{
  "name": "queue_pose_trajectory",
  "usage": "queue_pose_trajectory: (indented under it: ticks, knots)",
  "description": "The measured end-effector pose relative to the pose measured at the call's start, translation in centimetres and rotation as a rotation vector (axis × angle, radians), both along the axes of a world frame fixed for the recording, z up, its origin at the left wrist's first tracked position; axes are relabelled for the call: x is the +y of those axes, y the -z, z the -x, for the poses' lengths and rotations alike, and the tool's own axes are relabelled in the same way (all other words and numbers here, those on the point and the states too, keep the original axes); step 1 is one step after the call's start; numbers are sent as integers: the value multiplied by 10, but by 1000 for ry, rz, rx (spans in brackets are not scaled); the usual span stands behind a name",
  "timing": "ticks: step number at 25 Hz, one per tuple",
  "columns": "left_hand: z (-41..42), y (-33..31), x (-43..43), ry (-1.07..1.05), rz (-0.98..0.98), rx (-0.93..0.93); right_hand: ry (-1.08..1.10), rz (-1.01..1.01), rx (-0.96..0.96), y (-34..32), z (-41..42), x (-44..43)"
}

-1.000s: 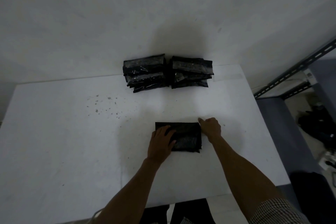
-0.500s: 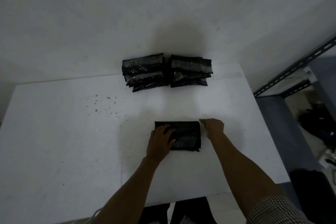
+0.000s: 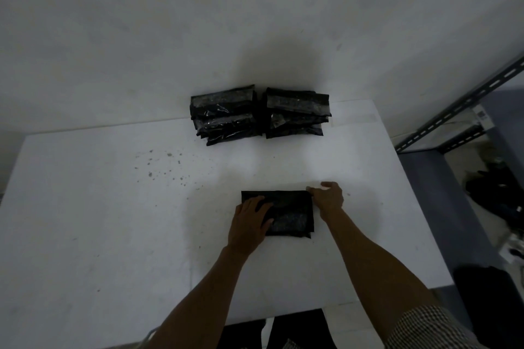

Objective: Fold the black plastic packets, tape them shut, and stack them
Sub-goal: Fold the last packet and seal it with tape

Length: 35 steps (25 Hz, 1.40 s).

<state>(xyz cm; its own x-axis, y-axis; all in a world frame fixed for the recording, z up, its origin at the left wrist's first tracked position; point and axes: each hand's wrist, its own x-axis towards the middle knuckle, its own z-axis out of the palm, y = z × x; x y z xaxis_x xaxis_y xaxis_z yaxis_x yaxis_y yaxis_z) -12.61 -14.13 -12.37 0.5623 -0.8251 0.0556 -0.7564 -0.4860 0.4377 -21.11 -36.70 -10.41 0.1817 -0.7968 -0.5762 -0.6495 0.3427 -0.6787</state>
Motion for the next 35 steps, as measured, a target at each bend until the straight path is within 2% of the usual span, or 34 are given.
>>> queue_pose_trajectory:
  ticks: [2, 3, 6, 9, 11, 14, 15, 21, 26, 30, 32, 35]
  knots:
    - [0, 0, 0, 7, 9, 4, 4, 135, 12, -9, 1, 12]
    - [0, 0, 0, 4, 13, 3, -50, 270, 8, -8, 3, 17]
    - [1, -1, 5, 14, 29, -15, -416, 689, -64, 0, 17, 38]
    - [3, -5, 15, -71, 56, -7, -736, 844, -80, 3, 35, 57]
    - [4, -8, 23, -224, 68, 85, -702, 793, -48, 8, 49, 70]
    - [4, -12, 29, -415, 105, 334, -362, 542, -18, 9, 58, 84]
    - [3, -15, 29, -452, 136, 400, -314, 507, -26, 8, 58, 86]
    - [0, -24, 13, -640, 299, 602, -250, 316, -147, -2, 46, 76]
    - [-17, -36, -19, -688, 379, 713, -233, 363, -214, -5, 19, 41]
    - [-34, -35, -43, -735, 426, 769, -309, 368, -234, -2, 4, 12]
    - [-39, -34, -52, -748, 423, 773, -415, 500, -122, 3, 2, 11]
    - [-38, -28, -52, -729, 399, 751, -709, 854, 10, 10, 8, 22]
